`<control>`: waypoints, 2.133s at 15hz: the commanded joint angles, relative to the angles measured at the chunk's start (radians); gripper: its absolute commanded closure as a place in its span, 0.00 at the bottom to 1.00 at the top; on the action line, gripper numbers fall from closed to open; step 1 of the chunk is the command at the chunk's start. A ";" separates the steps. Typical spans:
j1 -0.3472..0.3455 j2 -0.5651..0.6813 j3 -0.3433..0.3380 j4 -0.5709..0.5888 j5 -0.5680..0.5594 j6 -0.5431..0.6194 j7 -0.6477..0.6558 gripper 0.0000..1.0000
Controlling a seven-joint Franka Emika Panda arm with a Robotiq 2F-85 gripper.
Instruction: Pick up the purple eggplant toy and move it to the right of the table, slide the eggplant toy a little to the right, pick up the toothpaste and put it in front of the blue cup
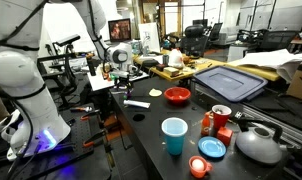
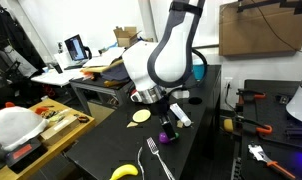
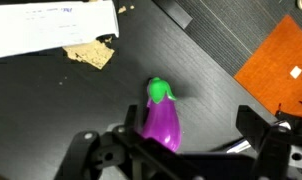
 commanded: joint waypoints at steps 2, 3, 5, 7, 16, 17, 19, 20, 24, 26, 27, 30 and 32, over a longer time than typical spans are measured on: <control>-0.022 0.048 0.001 0.047 -0.002 0.010 -0.054 0.00; -0.026 0.056 0.001 0.055 -0.002 0.009 -0.057 0.00; -0.035 0.071 0.003 0.069 0.001 0.006 -0.070 0.00; -0.043 0.089 0.007 0.081 0.008 0.006 -0.076 0.00; -0.043 0.153 0.013 0.125 0.004 0.006 -0.075 0.44; -0.042 0.152 0.012 0.128 0.003 0.005 -0.073 0.51; -0.040 0.150 0.009 0.130 0.000 0.004 -0.070 0.66; -0.038 0.148 0.007 0.130 -0.002 0.003 -0.067 0.73; -0.030 0.124 -0.007 0.118 -0.015 -0.001 -0.047 0.83; -0.043 0.087 -0.009 0.098 -0.005 -0.010 -0.043 0.83; -0.057 0.067 -0.009 0.088 0.007 -0.017 -0.042 0.83; -0.095 -0.016 -0.026 0.054 0.027 -0.019 -0.031 0.83; -0.130 -0.080 -0.040 0.036 0.050 -0.025 -0.029 0.83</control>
